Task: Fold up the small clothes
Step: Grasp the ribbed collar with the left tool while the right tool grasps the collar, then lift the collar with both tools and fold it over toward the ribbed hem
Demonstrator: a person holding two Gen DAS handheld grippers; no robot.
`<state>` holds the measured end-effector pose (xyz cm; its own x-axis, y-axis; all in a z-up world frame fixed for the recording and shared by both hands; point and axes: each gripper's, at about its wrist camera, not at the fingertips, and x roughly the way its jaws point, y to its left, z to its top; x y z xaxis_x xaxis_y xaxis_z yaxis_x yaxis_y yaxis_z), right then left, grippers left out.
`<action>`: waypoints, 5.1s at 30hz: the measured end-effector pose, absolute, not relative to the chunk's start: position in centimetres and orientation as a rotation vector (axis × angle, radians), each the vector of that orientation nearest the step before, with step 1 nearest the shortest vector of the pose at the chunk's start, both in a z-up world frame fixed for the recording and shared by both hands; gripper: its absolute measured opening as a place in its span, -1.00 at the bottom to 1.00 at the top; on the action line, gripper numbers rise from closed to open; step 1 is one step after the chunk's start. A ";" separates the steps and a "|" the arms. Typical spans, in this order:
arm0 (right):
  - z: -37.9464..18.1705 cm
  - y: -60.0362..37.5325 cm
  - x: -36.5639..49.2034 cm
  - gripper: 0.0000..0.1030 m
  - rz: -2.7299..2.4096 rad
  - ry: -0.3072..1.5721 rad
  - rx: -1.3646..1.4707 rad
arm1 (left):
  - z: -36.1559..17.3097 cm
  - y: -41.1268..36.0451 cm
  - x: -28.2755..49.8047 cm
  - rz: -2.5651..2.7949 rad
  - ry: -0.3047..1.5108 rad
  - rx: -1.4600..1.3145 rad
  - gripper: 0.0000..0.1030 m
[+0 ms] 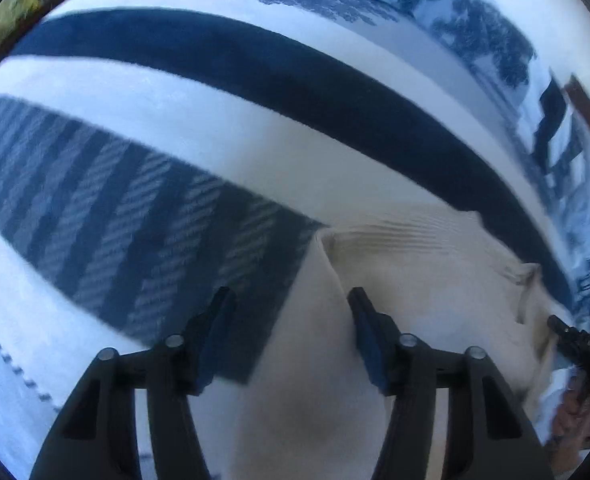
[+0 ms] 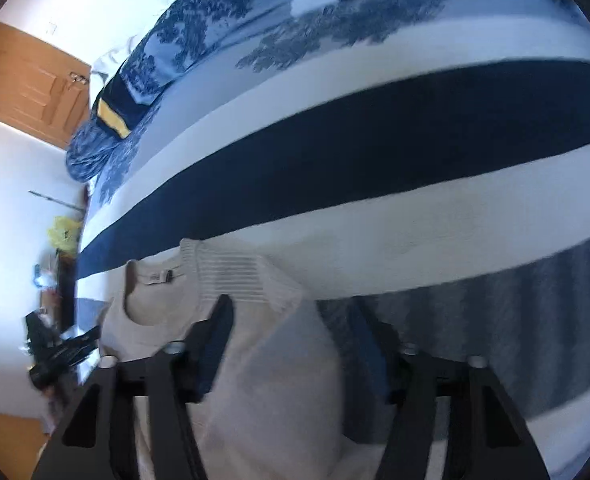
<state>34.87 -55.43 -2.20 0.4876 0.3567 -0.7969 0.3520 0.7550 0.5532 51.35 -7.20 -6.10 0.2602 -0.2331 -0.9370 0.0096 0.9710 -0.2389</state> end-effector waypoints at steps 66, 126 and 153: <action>-1.4 -43.4 -3.9 -0.82 -0.033 0.850 0.817 | -2.8 0.5 10.2 -0.201 1.153 -0.304 -0.85; -4.1 -39.9 -11.5 -0.85 -0.050 0.916 0.877 | -3.6 -2.9 -0.1 -0.363 1.240 -0.397 -0.50; -1.9 -42.6 -13.3 -0.84 -0.191 0.777 0.899 | -2.6 3.1 1.0 -0.248 1.100 -0.604 -0.93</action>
<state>-13.31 -42.56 -1.88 0.7168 0.1608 -0.6785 0.4574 0.6260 0.6316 1.02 3.07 -2.65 0.4465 -0.4750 -0.7583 -0.1039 0.8142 -0.5712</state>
